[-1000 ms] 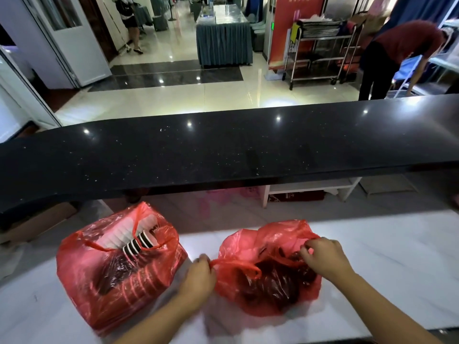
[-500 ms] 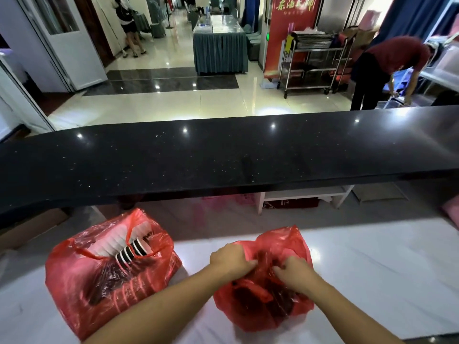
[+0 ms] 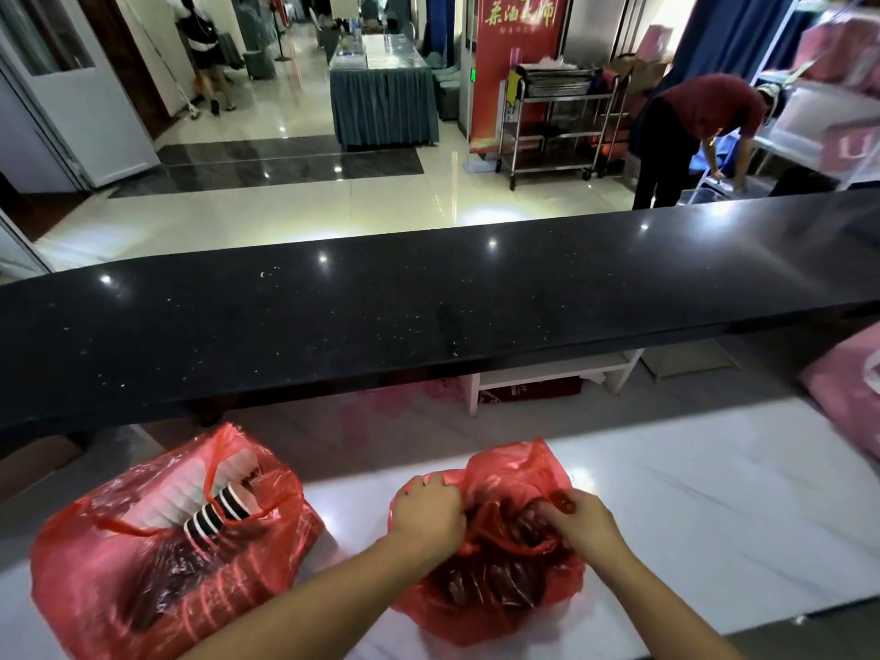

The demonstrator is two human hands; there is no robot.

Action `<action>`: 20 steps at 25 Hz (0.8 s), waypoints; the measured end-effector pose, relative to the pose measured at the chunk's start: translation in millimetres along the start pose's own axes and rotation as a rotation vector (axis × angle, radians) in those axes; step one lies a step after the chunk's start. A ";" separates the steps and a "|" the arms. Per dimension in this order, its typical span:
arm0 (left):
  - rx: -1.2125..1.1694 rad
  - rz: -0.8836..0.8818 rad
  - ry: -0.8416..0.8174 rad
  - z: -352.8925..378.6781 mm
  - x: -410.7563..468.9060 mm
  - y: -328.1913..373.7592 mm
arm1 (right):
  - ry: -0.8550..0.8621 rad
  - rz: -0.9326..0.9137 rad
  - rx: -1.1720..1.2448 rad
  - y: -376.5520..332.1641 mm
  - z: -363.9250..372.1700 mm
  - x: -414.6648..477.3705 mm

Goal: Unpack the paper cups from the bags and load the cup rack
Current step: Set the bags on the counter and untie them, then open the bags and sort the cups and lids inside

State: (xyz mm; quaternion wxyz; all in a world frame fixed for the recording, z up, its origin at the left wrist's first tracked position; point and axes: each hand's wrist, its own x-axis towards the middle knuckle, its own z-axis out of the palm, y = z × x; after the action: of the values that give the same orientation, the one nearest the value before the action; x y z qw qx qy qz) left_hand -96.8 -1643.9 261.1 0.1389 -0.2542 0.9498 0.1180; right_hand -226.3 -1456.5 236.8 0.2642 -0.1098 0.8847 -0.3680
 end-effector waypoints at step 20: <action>-0.080 0.561 0.203 -62.1 21.6 -70.5 | 0.428 -1.037 -0.474 -56.1 -38.7 11.6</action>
State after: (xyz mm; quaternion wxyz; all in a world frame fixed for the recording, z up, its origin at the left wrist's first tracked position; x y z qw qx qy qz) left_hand -91.1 -1731.3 301.3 -0.0048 0.0025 0.9866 0.1630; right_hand -257.3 -1477.5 294.9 -0.1647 -0.5059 0.8073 -0.2554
